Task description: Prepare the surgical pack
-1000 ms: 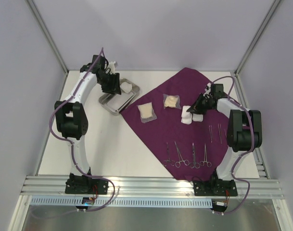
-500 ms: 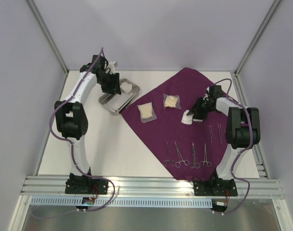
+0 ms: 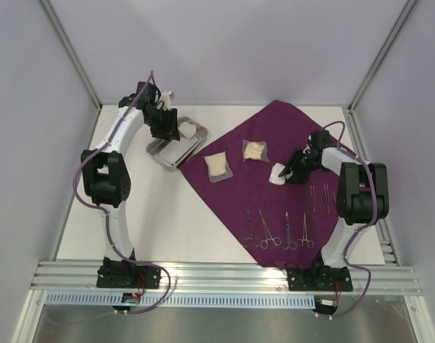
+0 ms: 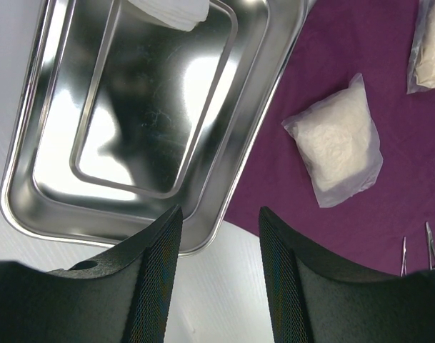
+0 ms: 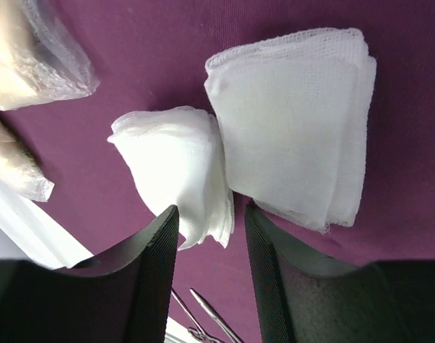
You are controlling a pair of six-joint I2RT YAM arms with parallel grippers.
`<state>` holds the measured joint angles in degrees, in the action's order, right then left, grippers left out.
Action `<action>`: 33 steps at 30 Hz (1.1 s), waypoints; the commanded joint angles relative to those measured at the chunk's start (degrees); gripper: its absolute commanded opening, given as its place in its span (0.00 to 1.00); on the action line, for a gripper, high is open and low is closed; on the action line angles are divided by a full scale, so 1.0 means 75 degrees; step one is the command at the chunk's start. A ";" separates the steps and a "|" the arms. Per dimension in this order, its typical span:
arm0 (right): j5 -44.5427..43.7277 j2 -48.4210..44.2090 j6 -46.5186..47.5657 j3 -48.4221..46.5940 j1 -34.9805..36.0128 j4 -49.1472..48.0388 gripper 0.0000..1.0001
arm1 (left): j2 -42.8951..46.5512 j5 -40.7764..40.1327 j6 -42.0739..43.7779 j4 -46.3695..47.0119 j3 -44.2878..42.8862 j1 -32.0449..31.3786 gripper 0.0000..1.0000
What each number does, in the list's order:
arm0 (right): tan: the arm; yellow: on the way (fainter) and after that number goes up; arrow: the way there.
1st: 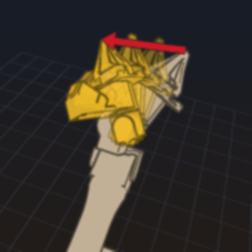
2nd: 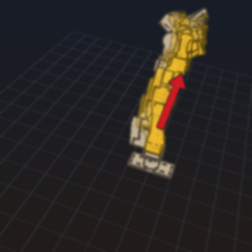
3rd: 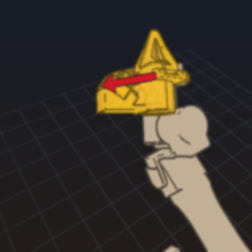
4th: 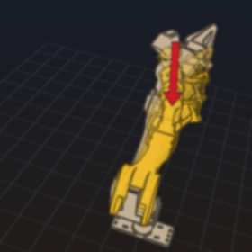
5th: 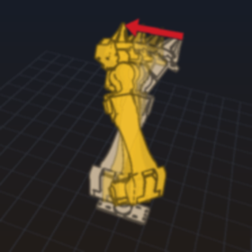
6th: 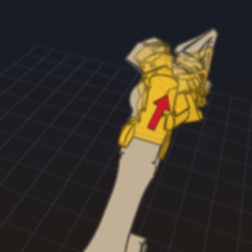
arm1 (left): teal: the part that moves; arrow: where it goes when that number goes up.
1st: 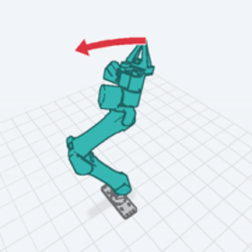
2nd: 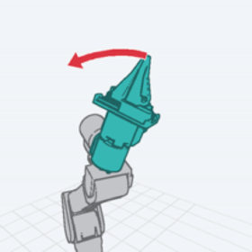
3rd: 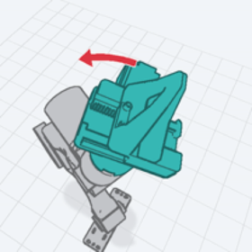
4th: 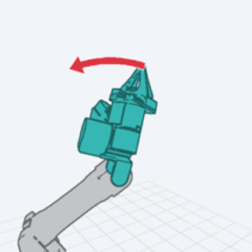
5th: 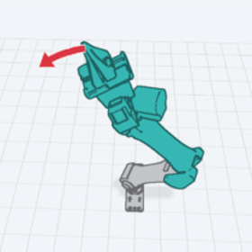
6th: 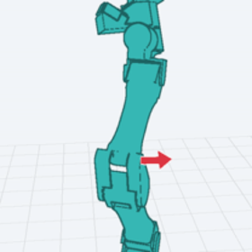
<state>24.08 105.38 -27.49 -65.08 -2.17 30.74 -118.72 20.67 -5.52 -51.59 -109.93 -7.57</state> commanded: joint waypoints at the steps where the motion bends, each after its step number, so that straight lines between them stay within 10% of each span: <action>1: 0.0012 0.0291 -0.0226 -0.0030 -0.0003 -0.0395 0.45 | 0.0383 0.0139 0.0138 0.0000 0.0079 -0.0033 0.56; 14: 0.0540 0.0656 -0.0671 -0.0041 0.0126 -0.1169 0.35 | 0.0395 0.0104 0.0150 0.0035 0.0044 -0.0033 0.56; 22: 0.0797 -0.0056 -0.0204 -0.0462 0.0126 -0.0584 0.02 | 0.0407 0.0116 0.0197 0.0047 0.0068 -0.0033 0.56; 33: 0.0821 -0.0540 0.0688 -0.0885 -0.0459 0.0167 0.00 | 0.0419 0.0116 0.0220 0.0012 0.0056 -0.0033 0.56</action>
<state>29.43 100.92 -24.51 -70.81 -3.25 29.80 -118.72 20.88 -5.37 -51.59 -109.45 -7.60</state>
